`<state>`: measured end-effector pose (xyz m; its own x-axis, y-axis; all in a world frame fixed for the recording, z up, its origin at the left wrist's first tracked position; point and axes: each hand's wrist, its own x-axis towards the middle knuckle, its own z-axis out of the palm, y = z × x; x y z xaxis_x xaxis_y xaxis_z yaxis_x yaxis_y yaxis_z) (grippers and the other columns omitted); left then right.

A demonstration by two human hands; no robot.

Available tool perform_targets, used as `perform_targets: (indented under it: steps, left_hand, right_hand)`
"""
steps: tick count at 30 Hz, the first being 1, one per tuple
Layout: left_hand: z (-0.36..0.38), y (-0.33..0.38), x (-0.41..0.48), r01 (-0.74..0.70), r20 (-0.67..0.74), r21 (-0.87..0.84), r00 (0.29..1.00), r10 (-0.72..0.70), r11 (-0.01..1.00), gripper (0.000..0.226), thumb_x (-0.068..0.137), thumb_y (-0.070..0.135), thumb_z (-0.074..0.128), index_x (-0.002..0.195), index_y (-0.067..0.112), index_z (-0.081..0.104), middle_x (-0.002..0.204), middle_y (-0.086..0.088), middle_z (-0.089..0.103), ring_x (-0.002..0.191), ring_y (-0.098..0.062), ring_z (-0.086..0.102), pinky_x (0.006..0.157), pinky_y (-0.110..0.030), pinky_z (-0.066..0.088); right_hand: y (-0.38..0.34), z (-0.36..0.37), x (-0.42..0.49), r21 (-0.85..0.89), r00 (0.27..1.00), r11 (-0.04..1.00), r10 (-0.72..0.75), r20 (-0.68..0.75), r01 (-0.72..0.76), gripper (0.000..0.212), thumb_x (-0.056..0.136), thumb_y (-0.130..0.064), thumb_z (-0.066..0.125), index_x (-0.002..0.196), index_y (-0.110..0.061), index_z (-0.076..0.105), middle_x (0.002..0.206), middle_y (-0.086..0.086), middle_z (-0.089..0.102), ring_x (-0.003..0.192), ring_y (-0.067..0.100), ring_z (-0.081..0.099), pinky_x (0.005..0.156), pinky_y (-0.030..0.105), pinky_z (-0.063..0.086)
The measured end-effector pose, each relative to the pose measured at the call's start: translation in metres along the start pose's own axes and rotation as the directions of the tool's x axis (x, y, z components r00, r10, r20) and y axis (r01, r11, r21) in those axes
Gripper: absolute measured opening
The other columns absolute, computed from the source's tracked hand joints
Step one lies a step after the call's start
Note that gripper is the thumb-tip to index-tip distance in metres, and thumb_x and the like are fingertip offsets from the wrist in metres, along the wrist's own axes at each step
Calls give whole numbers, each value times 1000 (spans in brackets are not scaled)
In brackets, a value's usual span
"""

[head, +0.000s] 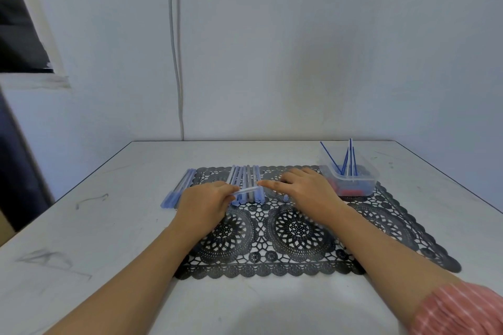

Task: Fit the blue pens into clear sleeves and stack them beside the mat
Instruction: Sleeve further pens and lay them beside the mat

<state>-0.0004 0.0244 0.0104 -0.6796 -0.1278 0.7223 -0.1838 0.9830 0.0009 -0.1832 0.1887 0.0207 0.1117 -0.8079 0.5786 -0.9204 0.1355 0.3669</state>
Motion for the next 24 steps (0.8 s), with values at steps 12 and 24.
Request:
perform_targets:
  steps: [12, 24]
  left_hand:
    - [0, -1, 0, -3, -5, 2, 1000, 3, 1000, 23, 69, 16, 83, 90, 22, 75, 75, 9, 71, 54, -12, 64, 37, -22, 43]
    - [1, 0, -1, -3, 5, -18, 1000, 3, 1000, 23, 70, 15, 82, 92, 20, 75, 76, 7, 72, 54, -13, 64, 37, -23, 45]
  right_hand:
    - [-2, 1, 0, 5, 1000, 1000, 9, -23, -9, 77, 55, 0, 84, 121, -31, 60, 77, -5, 66, 65, 13, 59, 55, 24, 46]
    - [-6, 2, 1, 72, 994, 996, 61, -95, -55, 66, 56, 7, 79, 111, -27, 67, 78, -4, 67, 68, 17, 60, 61, 28, 47]
